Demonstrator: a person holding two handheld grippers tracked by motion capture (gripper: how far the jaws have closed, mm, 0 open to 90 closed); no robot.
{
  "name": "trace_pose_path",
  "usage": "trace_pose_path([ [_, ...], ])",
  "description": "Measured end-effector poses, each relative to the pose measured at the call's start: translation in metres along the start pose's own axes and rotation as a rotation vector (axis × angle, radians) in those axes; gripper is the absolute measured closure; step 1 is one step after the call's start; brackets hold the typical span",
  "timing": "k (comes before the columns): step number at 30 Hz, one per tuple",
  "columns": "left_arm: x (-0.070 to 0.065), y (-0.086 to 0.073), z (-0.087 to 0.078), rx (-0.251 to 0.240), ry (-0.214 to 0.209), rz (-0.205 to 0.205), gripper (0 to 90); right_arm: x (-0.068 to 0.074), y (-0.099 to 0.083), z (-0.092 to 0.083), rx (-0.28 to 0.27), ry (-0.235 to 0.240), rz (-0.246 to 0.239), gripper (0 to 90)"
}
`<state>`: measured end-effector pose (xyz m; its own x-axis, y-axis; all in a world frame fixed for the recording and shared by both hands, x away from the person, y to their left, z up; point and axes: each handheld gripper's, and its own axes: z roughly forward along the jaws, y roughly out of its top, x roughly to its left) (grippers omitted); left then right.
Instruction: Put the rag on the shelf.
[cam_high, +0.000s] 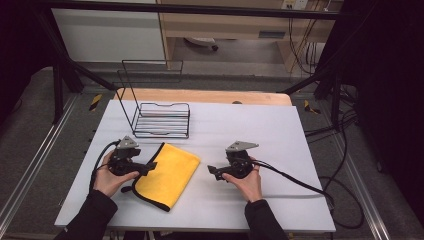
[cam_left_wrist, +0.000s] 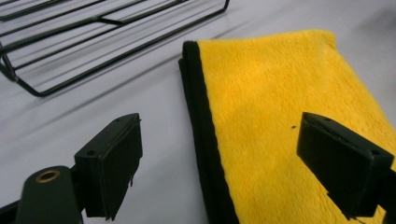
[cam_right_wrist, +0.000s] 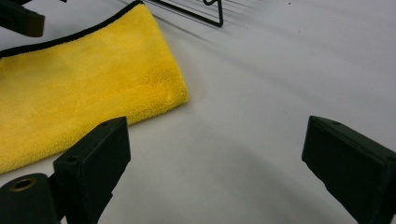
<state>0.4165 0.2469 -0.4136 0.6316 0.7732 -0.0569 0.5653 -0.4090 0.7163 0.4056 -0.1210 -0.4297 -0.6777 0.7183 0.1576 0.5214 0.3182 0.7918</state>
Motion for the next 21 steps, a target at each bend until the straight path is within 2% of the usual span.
trace_pose_path([
  [3, 0.003, 0.008, 0.008, -0.011, 0.004, -0.007, 16.5, -0.004, -0.005, -0.01, -0.011, -0.004, 0.012, 5.7],
  [5, 0.006, 0.013, 0.015, -0.015, 0.0, -0.028, 18.5, -0.006, -0.009, -0.015, -0.019, -0.006, 0.022, 5.5],
  [7, 0.008, 0.017, 0.019, -0.006, 0.008, -0.026, 21.0, -0.008, -0.013, -0.02, -0.021, -0.013, 0.023, 5.4],
  [9, 0.01, 0.019, 0.025, -0.021, 0.018, -0.03, 25.4, -0.01, -0.017, -0.024, -0.017, -0.019, 0.026, 5.1],
  [12, 0.013, 0.023, 0.032, 0.006, 0.037, -0.024, 35.2, -0.01, -0.021, -0.028, -0.017, -0.023, 0.022, 5.6],
  [16, 0.015, 0.027, 0.042, 0.007, 0.018, -0.039, 47.5, -0.009, -0.024, -0.031, -0.005, -0.027, 0.013, 5.6],
  [21, 0.013, 0.026, 0.055, 0.044, 0.014, -0.028, 53.3, -0.008, -0.022, -0.034, -0.026, -0.016, 0.034, 5.9],
])
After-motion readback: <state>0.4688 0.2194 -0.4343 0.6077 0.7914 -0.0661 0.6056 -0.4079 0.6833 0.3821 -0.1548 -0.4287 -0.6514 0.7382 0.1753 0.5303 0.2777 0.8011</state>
